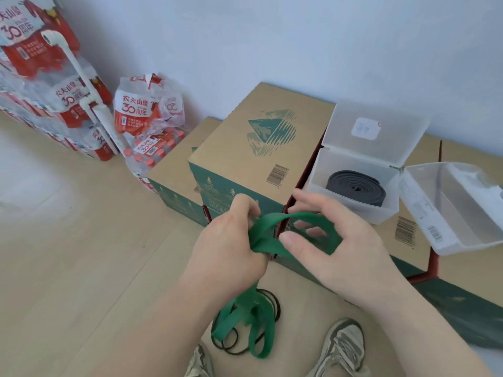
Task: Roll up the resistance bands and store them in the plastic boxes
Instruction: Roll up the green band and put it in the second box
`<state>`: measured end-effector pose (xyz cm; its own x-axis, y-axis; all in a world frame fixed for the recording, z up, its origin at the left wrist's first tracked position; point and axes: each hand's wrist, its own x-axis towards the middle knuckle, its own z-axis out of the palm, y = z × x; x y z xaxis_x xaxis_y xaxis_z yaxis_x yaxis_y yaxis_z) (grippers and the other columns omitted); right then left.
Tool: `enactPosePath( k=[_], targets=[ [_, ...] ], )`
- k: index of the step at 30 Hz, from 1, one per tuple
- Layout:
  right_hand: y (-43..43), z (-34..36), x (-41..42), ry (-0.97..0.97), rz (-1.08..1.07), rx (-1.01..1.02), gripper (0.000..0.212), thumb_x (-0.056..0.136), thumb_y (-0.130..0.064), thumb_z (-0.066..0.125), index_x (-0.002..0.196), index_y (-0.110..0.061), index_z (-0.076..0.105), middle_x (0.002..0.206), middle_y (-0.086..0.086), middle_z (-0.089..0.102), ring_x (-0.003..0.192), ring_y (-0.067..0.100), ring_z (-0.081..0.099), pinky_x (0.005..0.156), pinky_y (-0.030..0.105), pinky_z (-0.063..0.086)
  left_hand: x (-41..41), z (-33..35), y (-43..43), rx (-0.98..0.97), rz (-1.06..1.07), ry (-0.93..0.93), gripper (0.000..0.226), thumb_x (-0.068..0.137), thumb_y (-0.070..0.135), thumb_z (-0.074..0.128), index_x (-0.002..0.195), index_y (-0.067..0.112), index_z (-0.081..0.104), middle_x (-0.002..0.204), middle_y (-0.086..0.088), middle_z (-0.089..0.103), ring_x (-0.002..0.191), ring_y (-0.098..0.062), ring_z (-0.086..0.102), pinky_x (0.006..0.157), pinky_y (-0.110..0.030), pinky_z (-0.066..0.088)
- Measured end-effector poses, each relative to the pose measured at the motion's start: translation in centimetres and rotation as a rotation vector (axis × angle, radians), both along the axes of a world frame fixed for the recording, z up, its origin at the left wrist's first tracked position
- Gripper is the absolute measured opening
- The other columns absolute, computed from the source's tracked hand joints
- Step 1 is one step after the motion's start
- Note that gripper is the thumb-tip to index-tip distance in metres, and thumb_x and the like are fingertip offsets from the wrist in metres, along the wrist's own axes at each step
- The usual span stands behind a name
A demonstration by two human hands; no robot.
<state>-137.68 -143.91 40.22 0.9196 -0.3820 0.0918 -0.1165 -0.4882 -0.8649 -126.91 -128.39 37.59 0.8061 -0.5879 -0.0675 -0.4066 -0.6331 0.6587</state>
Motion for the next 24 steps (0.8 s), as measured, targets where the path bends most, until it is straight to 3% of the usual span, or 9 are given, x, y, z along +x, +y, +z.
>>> enactPosePath(
  k=[3, 6, 9, 13, 19, 24],
  targets=[
    [-0.5, 0.0, 0.4, 0.111, 0.012, -0.001, 0.062, 0.060, -0.061, 0.087, 0.118, -0.046, 0.069, 0.107, -0.019, 0.072, 0.101, 0.003, 0.068, 0.088, 0.015, 0.050, 0.6, -0.2, 0.7, 0.076, -0.052, -0.042, 0.028, 0.074, 0.022, 0.067, 0.094, 0.035, 0.052, 0.078, 0.014, 0.058, 0.075, -0.007, 0.056, 0.057, -0.025, 0.039],
    [-0.1, -1.0, 1.0, 0.201, 0.104, -0.001, 0.053, 0.051, -0.055, 0.095, 0.095, -0.038, 0.072, 0.106, -0.014, 0.070, 0.101, 0.007, 0.067, 0.088, 0.027, 0.054, 0.7, -0.1, 1.1, 0.114, -0.078, -0.019, 0.017, 0.069, 0.021, 0.065, 0.079, 0.031, 0.057, 0.071, 0.012, 0.056, 0.071, -0.009, 0.053, 0.055, -0.026, 0.036],
    [0.0, -1.8, 2.2, 0.309, 0.139, 0.040, 0.040, 0.063, -0.038, 0.094, 0.087, -0.030, 0.063, 0.104, -0.021, 0.074, 0.096, 0.004, 0.070, 0.090, 0.038, 0.058, 1.0, -0.4, 1.0, 0.125, -0.072, -0.017, 0.014, 0.071, 0.022, 0.064, 0.079, 0.030, 0.056, 0.069, 0.009, 0.059, 0.070, -0.011, 0.056, 0.055, -0.031, 0.044],
    [0.1, -2.3, 2.5, 0.209, 0.129, 0.104, 0.026, 0.082, -0.025, 0.083, 0.083, -0.022, 0.058, 0.091, -0.006, 0.076, 0.086, 0.026, 0.069, 0.084, 0.049, 0.057, 1.4, -0.3, 0.5, 0.045, -0.038, 0.045, 0.018, 0.078, 0.024, 0.069, 0.085, 0.033, 0.055, 0.075, 0.010, 0.065, 0.072, -0.008, 0.061, 0.061, -0.032, 0.053],
    [-0.4, -1.5, 2.4, 0.016, -0.002, 0.270, 0.024, 0.085, -0.006, 0.080, 0.083, -0.017, 0.059, 0.100, -0.006, 0.077, 0.095, 0.013, 0.074, 0.088, 0.036, 0.059, 1.2, 0.2, -0.1, -0.048, -0.110, 0.464, 0.026, 0.077, 0.020, 0.080, 0.092, 0.030, 0.061, 0.084, 0.004, 0.070, 0.073, -0.009, 0.066, 0.071, -0.036, 0.058],
    [-2.2, -1.6, 1.4, 0.080, -0.171, 0.193, 0.020, 0.094, -0.020, 0.072, 0.084, -0.028, 0.056, 0.092, -0.003, 0.076, 0.089, 0.018, 0.072, 0.085, 0.042, 0.059, 1.4, 0.7, 0.8, -0.202, -0.051, 0.484, 0.050, 0.079, 0.020, 0.088, 0.119, 0.032, 0.060, 0.090, 0.009, 0.074, 0.083, -0.015, 0.072, 0.081, -0.045, 0.063]
  ],
)
